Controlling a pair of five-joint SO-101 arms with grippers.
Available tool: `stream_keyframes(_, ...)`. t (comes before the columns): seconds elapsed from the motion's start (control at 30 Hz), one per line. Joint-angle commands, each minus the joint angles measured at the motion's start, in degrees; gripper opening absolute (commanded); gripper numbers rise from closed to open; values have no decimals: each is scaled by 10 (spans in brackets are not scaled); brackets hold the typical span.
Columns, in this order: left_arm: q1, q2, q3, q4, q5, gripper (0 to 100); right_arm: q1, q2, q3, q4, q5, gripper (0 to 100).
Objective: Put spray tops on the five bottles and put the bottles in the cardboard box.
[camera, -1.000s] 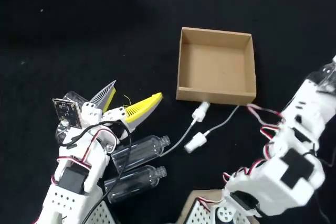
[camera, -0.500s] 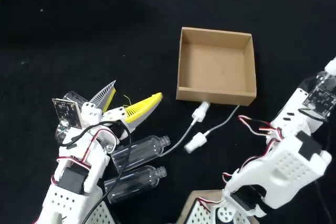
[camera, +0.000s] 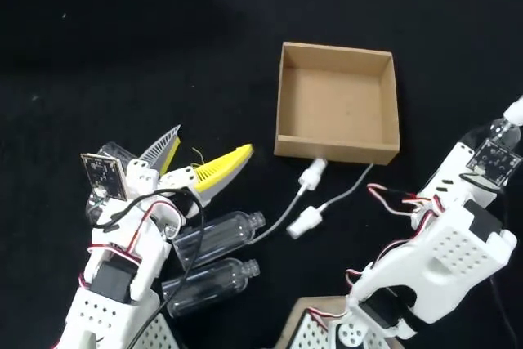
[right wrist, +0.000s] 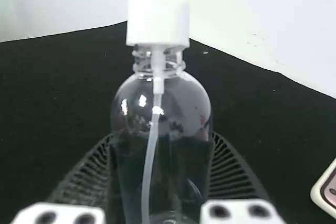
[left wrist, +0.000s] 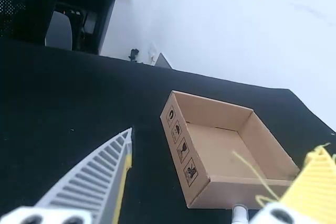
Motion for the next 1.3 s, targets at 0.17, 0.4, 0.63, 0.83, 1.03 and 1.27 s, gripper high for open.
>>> stream_keyframes(0.17,7,-11,13,0,7,464,-10,4,26,-10,8,110)
stream_keyframes(0.4,7,-11,13,0,7,464,-21,4,29,-10,8,111)
stream_keyframes(0.63,7,-11,13,-1,7,464,-22,4,30,-10,8,263)
stream_keyframes(0.83,7,-11,13,-1,7,464,-22,3,40,-64,7,253)
stream_keyframes(1.03,7,-11,13,-1,7,464,-22,3,66,-131,7,258)
stream_keyframes(1.27,7,-11,13,-1,7,464,-22,2,66,-134,7,259)
